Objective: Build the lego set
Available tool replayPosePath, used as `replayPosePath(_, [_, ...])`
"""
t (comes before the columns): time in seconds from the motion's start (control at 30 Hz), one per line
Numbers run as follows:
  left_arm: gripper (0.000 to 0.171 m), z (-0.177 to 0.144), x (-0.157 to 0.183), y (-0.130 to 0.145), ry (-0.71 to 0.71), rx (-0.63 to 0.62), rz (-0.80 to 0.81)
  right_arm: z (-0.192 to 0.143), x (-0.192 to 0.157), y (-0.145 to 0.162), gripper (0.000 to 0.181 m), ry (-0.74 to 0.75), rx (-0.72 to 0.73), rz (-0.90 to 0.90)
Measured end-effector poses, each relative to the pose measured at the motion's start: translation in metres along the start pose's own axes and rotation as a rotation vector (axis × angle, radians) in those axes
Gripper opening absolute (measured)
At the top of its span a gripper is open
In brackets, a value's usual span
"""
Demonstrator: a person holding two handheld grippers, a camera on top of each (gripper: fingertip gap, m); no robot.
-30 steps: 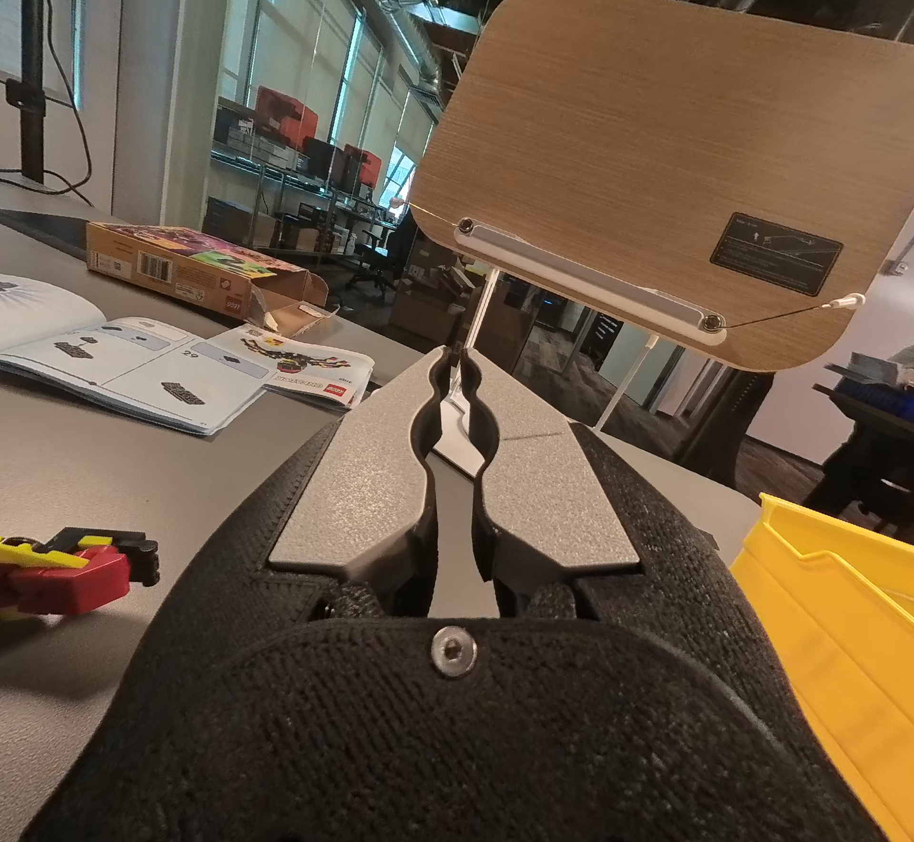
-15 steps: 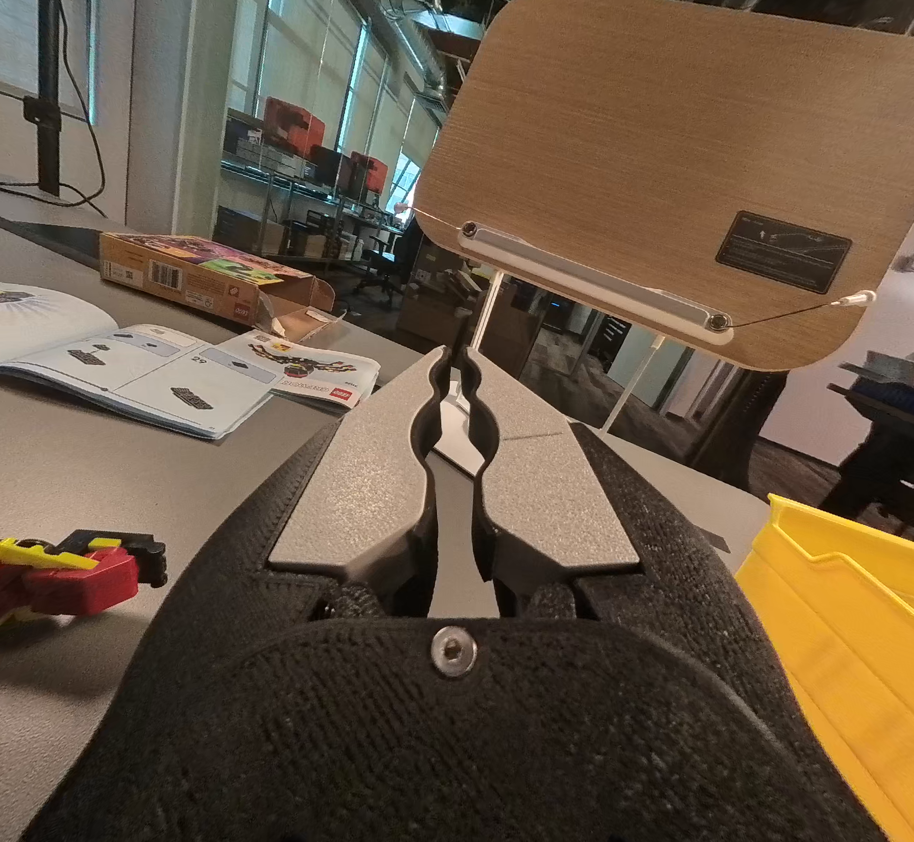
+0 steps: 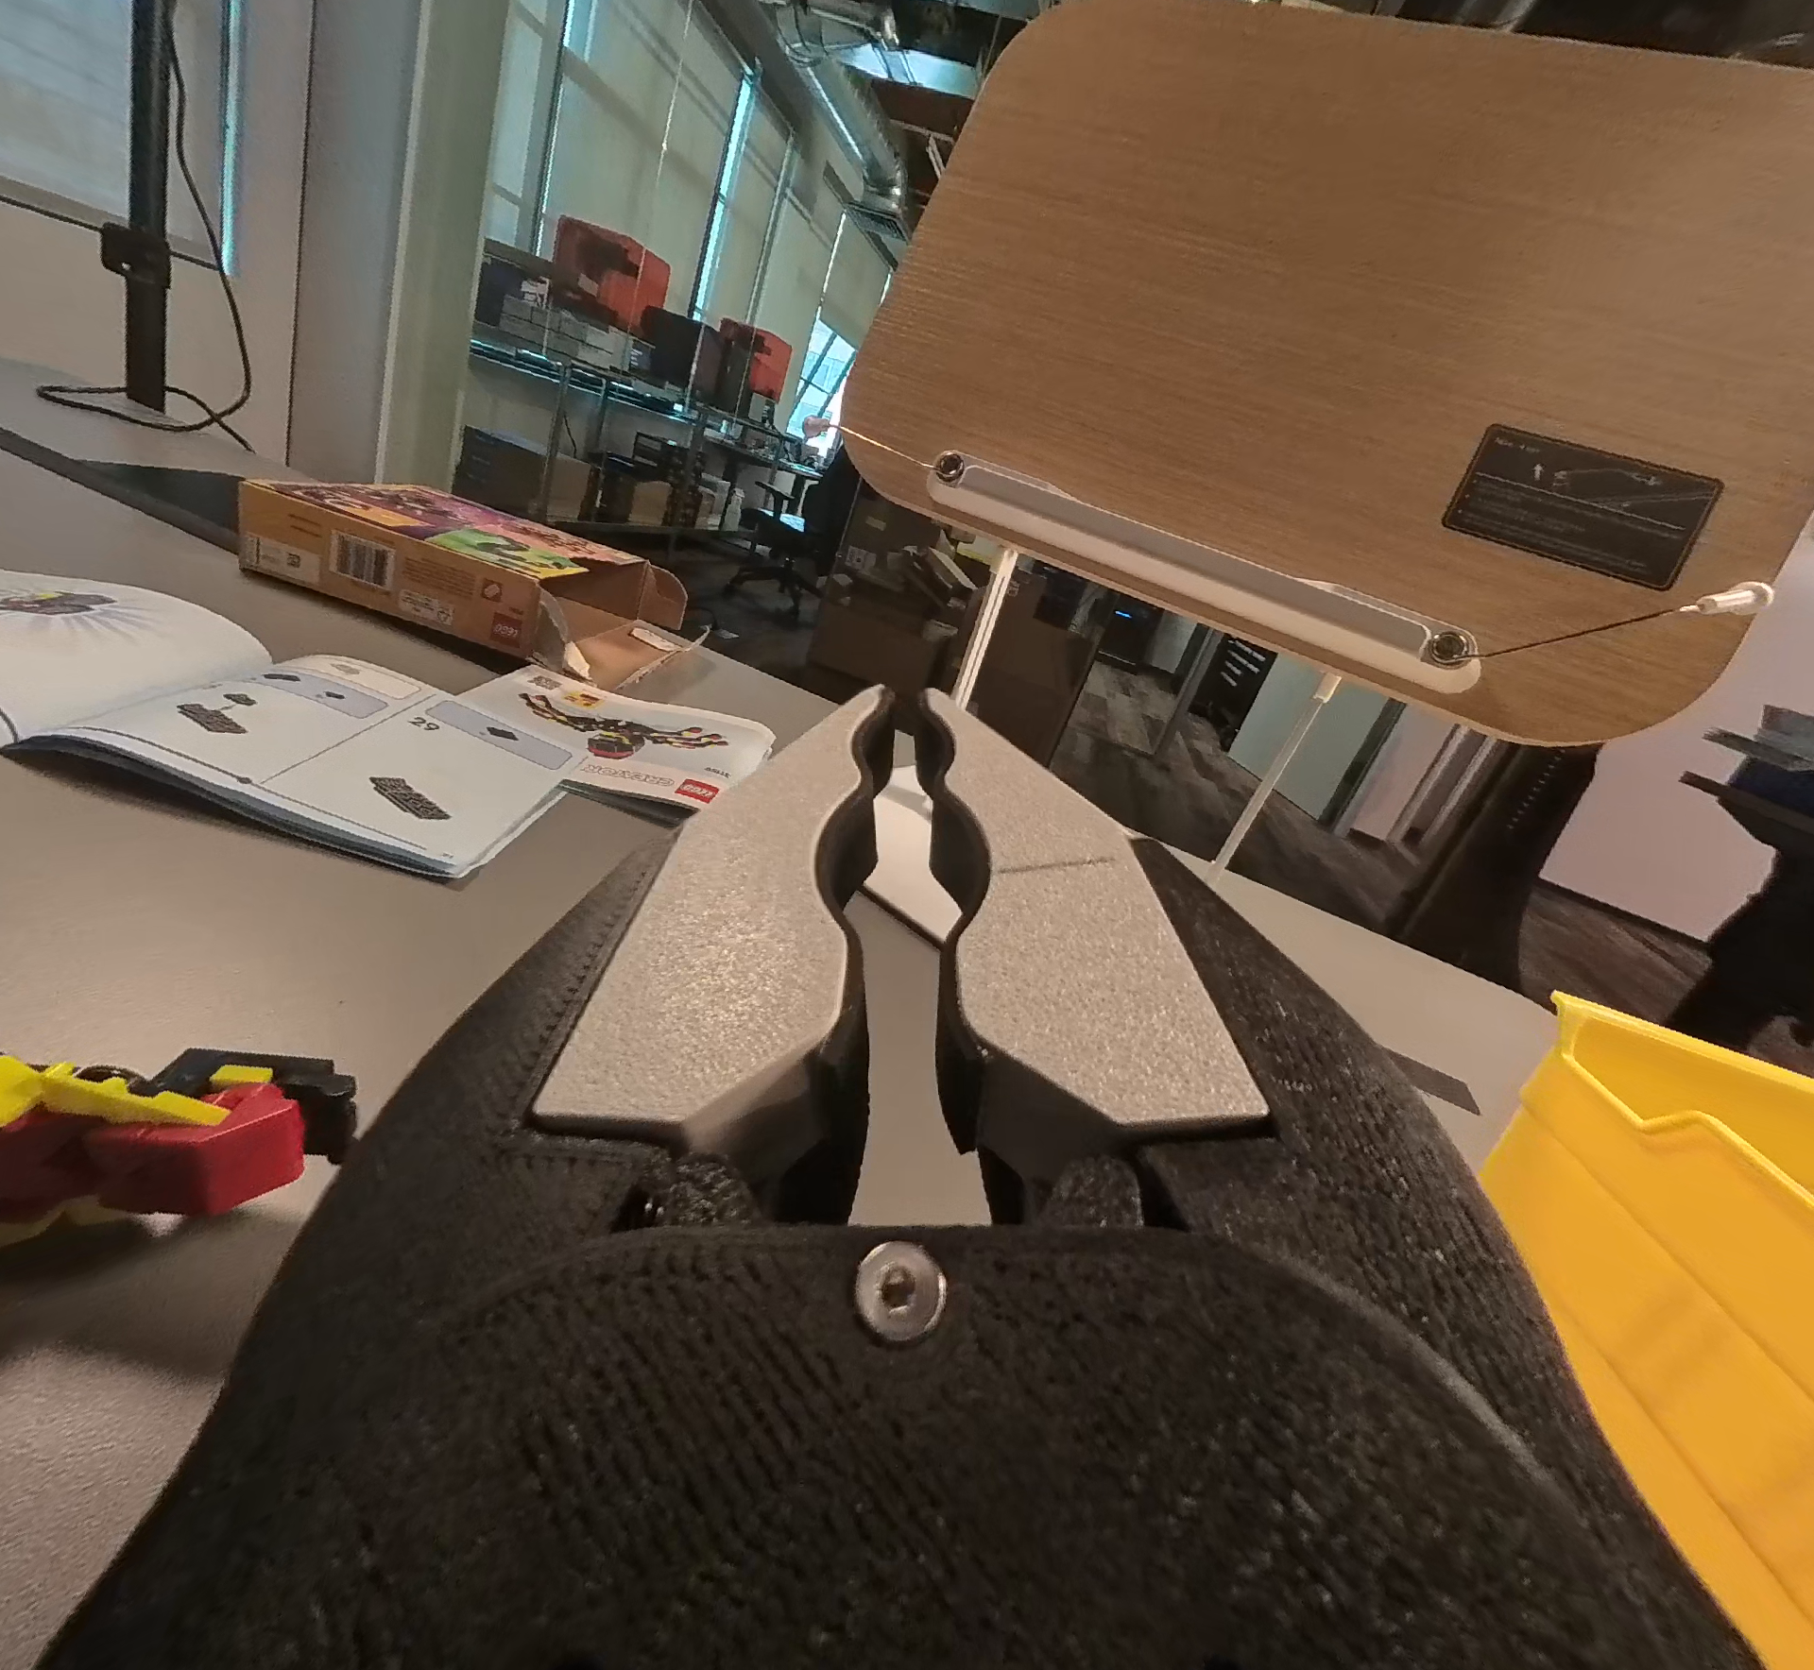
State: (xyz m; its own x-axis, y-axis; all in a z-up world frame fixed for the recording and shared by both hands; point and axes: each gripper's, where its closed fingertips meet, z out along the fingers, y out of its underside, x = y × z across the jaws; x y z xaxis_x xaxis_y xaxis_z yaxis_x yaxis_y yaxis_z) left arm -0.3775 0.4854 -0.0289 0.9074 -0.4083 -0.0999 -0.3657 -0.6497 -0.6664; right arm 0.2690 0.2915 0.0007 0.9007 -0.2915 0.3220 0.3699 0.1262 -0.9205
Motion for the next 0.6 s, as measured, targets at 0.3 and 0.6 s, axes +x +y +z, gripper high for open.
replayPosePath(0.3, [0.007, -0.11, 0.255, -0.054, 0.596, 0.62, 0.398, -0.003, -0.005, -0.003, 0.001, 0.016, -0.001, -0.046])
replayPosePath(0.6, [0.007, 0.004, 0.323, 0.005, 0.576, 0.389, 0.774, 0.001, -0.019, -0.004, 0.001, 0.01, -0.007, -0.204])
